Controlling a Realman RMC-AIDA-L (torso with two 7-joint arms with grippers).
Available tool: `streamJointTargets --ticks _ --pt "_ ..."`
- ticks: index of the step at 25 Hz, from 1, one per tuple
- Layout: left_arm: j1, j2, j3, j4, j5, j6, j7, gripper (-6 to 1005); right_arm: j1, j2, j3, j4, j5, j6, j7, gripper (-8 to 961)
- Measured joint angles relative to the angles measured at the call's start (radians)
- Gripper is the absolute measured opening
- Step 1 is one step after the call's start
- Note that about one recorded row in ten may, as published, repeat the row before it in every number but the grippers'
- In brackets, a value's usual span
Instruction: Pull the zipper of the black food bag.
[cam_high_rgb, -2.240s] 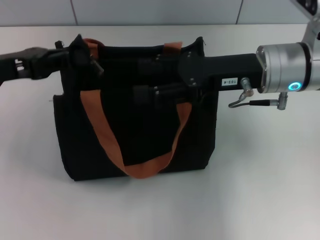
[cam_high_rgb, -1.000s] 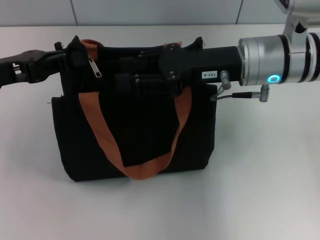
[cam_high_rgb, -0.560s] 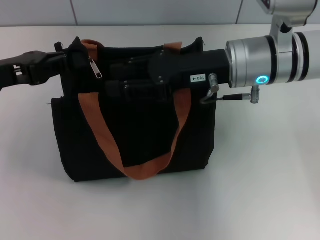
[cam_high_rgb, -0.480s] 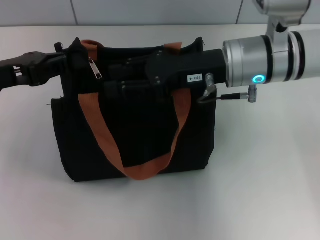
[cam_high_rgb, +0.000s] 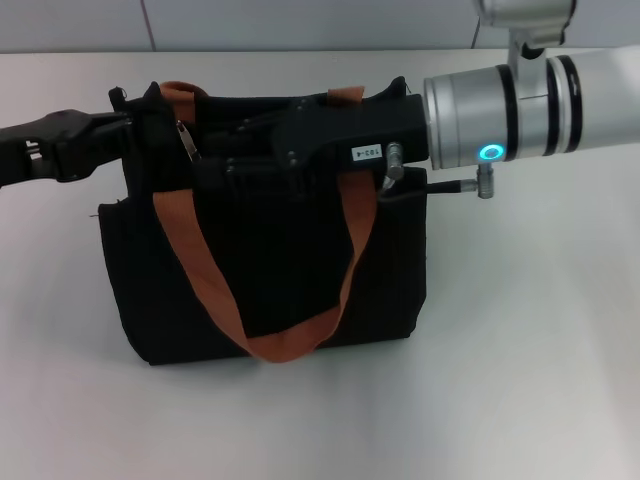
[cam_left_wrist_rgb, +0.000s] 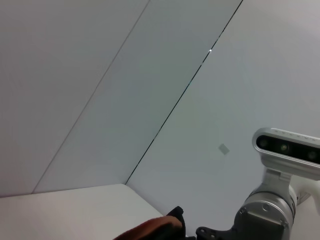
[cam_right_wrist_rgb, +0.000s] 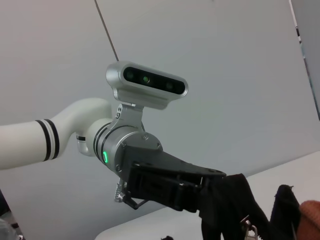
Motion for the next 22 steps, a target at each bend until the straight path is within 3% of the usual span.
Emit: streamJointTargets --ticks 13,22 --pt "0.002 -0.001 -0.002 0.0 -0.001 0.005 0.003 22 0.008 0.0 -0.03 -0.006 0.018 0.056 0.002 387" --pt "0.002 0.001 0.001 0.0 -0.001 0.006 0.004 22 0.006 0.0 -0.05 -0.042 0.019 0.072 -0.004 318"
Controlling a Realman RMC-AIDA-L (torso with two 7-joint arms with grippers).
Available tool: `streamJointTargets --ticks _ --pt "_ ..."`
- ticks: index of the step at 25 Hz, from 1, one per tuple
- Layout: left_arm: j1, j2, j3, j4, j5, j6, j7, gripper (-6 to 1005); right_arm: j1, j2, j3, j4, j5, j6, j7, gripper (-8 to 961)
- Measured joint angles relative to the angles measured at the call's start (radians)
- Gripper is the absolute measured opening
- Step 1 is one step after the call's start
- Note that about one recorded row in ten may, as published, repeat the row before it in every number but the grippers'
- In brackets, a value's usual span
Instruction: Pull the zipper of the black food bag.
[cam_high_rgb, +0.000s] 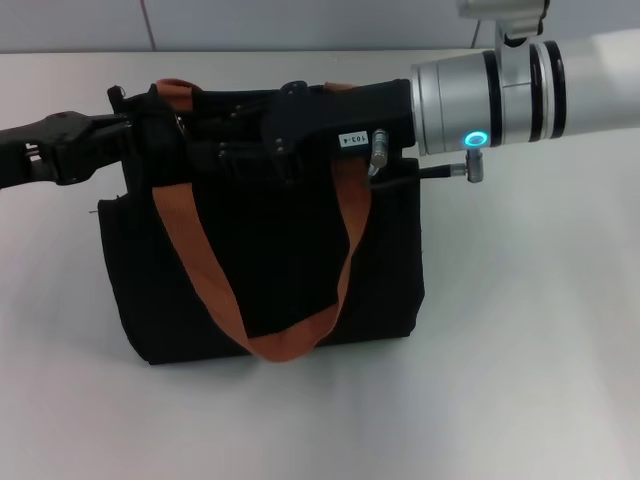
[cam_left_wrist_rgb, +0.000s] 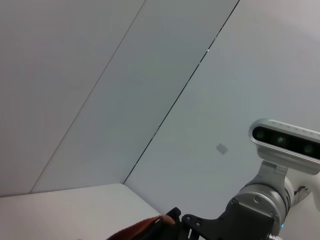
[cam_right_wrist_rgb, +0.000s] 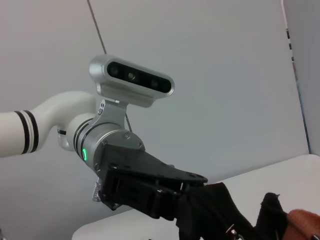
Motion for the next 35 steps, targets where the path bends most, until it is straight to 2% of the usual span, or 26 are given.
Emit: streamJointTargets --ticks 5,15,27,32,35 --pt "0.0 0.0 0.0 0.0 0.0 0.0 0.0 22 0.006 0.0 -0.013 -0.006 0.001 0.021 -0.003 296" --pt "-0.006 0.0 0.004 0.0 0.0 -0.002 0.001 22 0.01 0.0 -0.123 -0.039 0.048 0.079 -0.004 251" --pt "-0.002 0.001 -0.002 0.0 0.0 -0.002 0.001 23 -0.008 0.0 -0.13 -0.067 0.061 0.071 -0.005 198" --pt "0.0 0.002 -0.003 0.0 0.0 -0.002 0.0 23 -0.026 0.0 -0.124 -0.083 0.063 0.069 -0.001 65" --pt "0.0 0.002 -0.003 0.0 0.0 -0.002 0.0 23 -0.043 0.0 -0.124 -0.101 0.079 0.067 0.001 18"
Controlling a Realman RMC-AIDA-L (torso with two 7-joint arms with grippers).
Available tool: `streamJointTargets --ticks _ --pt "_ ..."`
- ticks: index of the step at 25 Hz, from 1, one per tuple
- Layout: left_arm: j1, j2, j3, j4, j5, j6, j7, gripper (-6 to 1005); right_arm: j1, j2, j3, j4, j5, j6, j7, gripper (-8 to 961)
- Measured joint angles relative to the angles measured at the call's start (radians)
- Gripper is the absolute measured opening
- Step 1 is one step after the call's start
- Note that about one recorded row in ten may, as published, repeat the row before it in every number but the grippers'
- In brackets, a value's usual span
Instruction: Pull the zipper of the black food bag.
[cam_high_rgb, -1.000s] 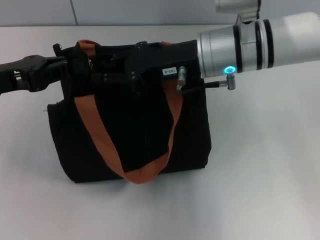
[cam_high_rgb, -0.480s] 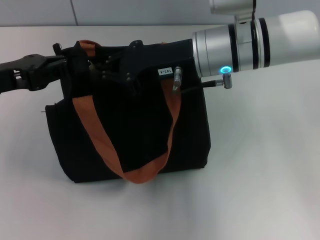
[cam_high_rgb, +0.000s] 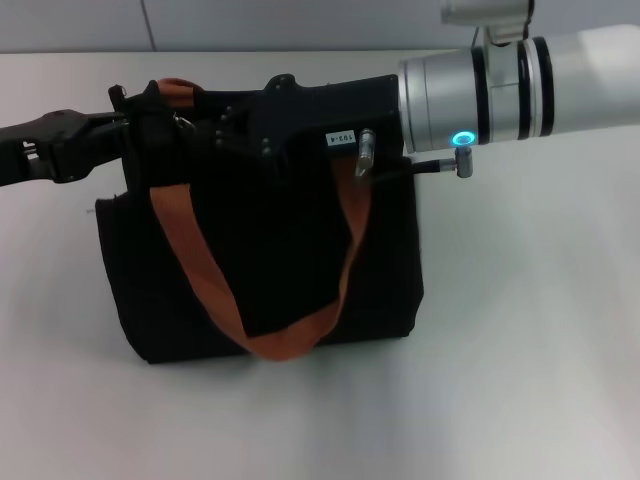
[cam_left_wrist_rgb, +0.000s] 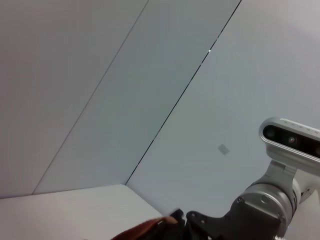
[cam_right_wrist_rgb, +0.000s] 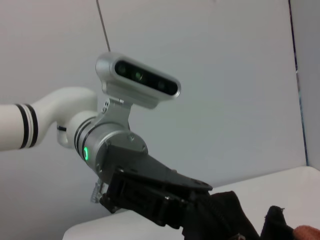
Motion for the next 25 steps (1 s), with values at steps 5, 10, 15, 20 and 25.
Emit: streamJointTargets --ticks 5,10,15,20,25 --pt "0.0 0.002 0.0 0.0 0.0 0.0 0.0 23 -0.01 -0.003 0.002 -0.005 0.014 -0.004 0.005 8" --pt "0.002 0.001 0.0 0.0 0.0 0.001 0.0 23 -0.008 -0.006 0.0 -0.009 0.012 -0.008 0.04 7" --pt "0.005 0.001 0.0 0.0 0.0 0.002 0.001 23 -0.009 -0.008 0.002 -0.017 0.008 -0.015 0.08 4" --pt "0.007 0.001 0.0 0.0 0.0 0.002 0.001 23 -0.008 -0.009 0.005 -0.019 0.008 -0.016 0.118 2" --pt "0.009 0.0 0.0 0.0 0.0 0.003 0.003 23 -0.01 -0.009 0.027 -0.024 0.01 -0.016 0.16 0"
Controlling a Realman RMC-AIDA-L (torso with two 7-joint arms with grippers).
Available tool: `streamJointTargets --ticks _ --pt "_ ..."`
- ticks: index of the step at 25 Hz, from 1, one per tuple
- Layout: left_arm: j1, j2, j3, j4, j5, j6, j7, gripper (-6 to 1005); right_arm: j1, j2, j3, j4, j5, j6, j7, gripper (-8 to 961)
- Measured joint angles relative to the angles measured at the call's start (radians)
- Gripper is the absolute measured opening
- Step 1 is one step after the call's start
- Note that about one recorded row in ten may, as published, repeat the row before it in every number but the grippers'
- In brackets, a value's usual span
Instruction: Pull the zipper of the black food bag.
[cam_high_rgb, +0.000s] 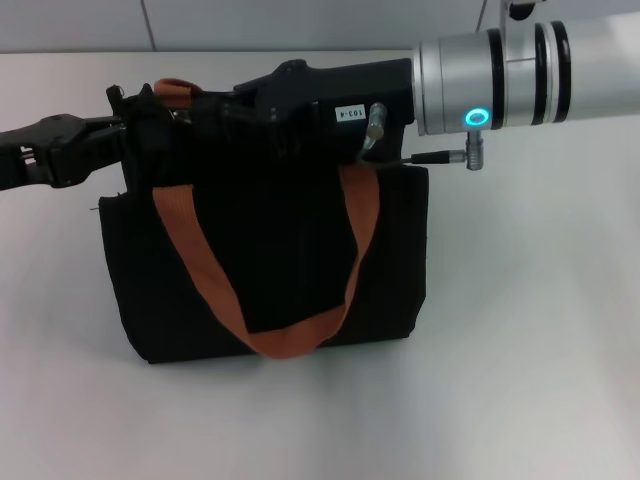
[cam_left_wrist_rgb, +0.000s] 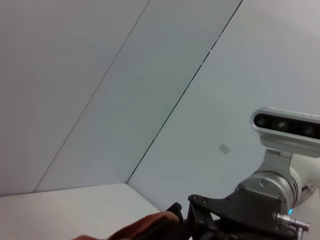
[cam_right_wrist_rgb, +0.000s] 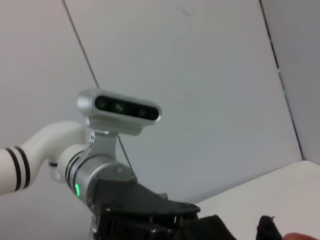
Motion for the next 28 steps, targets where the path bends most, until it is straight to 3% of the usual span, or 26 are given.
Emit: streamJointTargets --ticks 18,28 --pt "0.0 -0.001 0.0 0.0 0.0 0.001 0.008 23 0.013 -0.002 0.002 -0.005 -0.021 0.001 0.101 0" --pt "-0.001 -0.001 -0.001 0.0 0.0 0.001 0.009 23 0.018 -0.003 0.006 -0.081 -0.1 -0.004 0.219 0"
